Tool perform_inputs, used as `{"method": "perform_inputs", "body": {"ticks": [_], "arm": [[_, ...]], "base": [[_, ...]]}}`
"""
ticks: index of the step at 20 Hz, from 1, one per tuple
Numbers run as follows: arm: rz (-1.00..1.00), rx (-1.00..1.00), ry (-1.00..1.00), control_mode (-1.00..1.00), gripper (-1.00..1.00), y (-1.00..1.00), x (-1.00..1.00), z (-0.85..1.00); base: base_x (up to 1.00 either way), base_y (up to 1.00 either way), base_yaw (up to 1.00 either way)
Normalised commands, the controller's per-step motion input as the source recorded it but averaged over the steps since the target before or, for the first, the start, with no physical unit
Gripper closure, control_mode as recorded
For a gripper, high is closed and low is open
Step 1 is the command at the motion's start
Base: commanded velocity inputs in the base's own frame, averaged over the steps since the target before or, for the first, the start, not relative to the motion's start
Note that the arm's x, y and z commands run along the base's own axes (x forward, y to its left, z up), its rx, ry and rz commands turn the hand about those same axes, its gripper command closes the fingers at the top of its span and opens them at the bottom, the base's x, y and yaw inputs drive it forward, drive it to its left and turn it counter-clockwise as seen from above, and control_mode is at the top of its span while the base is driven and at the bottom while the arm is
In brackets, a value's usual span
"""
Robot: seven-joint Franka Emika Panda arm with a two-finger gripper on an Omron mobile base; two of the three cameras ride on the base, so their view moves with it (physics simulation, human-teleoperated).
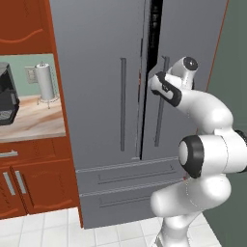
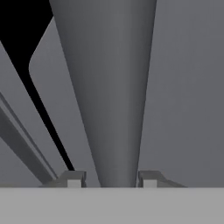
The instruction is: Open the fridge, grab two sodas, and place both sodas inside the bowl with ice on the dining counter.
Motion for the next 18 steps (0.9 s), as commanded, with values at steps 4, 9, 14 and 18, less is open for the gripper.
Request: {"method": "perform_inputs", "body": {"ticks": [4, 9, 14, 18], "arm": [[0.00, 0.00, 0.02, -1.00, 1.00, -0.02, -0.02, -0.01], [0.00, 0.00, 0.01, -1.00, 1.00, -0.33, -0.35, 0.00], [0.00, 0.00, -0.01, -1.00, 1.00, -0.61, -0.81, 0.01], [0.00, 0.00, -0.06, -1.00, 1.00, -0.74, -1.00, 0.09]], "base": [[0.00, 0.00, 0.00], [0.00, 0.00, 0.00], [0.00, 0.00, 0.00], [0.00, 0.00, 0.00]]}}
